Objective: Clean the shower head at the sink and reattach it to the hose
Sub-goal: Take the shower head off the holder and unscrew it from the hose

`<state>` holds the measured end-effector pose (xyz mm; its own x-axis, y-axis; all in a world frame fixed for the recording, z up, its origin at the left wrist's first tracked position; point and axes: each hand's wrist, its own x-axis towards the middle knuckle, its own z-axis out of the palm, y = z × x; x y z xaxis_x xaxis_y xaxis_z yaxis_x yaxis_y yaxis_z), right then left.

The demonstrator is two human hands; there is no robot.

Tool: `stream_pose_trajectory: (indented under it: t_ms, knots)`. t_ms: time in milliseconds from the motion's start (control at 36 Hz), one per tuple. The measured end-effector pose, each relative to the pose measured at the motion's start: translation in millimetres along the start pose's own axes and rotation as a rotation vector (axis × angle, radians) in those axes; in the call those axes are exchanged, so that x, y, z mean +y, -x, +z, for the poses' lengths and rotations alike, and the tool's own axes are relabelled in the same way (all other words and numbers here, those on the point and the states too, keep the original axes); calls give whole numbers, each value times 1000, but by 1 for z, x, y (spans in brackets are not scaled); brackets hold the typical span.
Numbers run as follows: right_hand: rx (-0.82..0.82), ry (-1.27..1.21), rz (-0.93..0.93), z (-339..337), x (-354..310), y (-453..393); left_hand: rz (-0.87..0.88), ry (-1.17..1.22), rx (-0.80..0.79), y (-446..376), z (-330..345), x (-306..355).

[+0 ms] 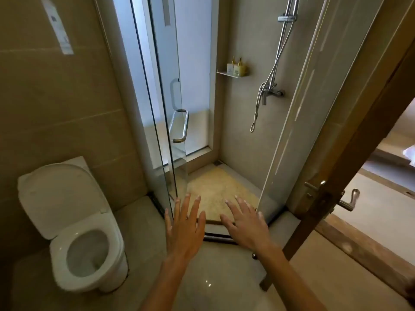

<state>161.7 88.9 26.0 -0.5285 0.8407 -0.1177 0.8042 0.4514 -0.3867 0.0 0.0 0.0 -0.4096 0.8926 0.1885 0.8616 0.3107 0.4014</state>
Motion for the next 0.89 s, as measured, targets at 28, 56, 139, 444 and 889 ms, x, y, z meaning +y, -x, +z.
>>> stream_pose_trajectory:
  t_ms: [28,56,139,444,889]
  knots:
    - [26,-28,-6,-2,0,-1,-14,51,4,-4,-2,1]
    - [60,-52,0,-5,1,-4,-15,101,23,-8,-1,1]
    - [143,-161,10,-6,6,-15,-38,241,36,-20,1,2]
    - [235,-538,16,4,15,-83,-167,687,5,-76,27,-14]
    - [258,-685,51,-23,43,-282,-257,822,-90,-274,77,-23]
